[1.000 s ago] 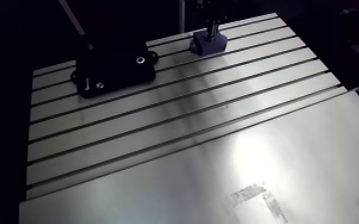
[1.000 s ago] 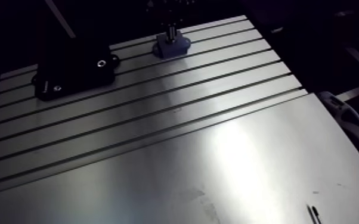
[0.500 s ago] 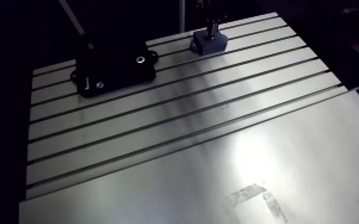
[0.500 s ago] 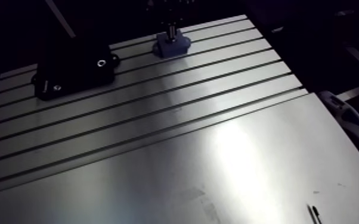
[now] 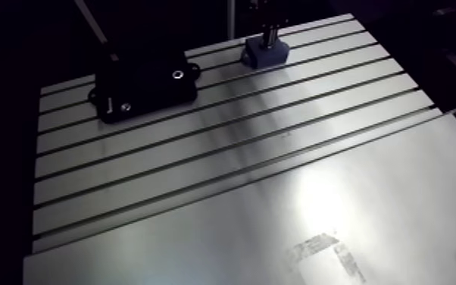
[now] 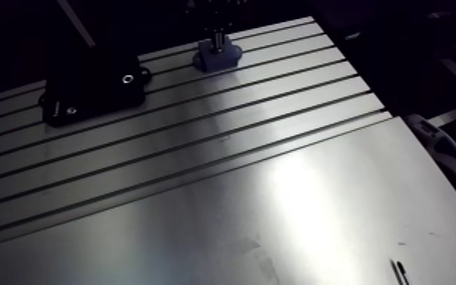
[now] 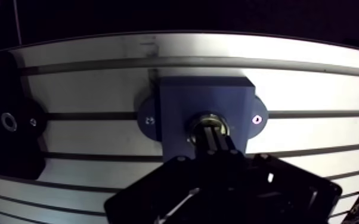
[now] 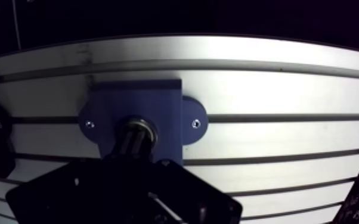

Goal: Pick up the bearing and press it into the housing until flush.

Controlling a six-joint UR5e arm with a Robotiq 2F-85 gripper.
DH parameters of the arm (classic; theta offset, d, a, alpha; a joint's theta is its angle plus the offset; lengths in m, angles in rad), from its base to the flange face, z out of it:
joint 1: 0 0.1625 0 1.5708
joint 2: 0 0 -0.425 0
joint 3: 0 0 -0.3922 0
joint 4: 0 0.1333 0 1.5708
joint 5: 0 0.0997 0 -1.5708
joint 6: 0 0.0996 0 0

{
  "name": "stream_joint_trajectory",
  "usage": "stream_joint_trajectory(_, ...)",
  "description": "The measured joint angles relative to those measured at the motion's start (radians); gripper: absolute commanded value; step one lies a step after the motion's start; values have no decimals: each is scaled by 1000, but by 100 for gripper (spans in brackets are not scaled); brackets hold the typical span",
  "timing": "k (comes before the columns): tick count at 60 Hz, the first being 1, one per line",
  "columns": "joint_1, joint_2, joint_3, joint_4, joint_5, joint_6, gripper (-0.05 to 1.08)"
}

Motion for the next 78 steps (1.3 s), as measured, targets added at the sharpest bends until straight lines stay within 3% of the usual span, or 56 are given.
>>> stream_joint_trajectory(78, 2, 6, 4, -7, 0, 0, 108)
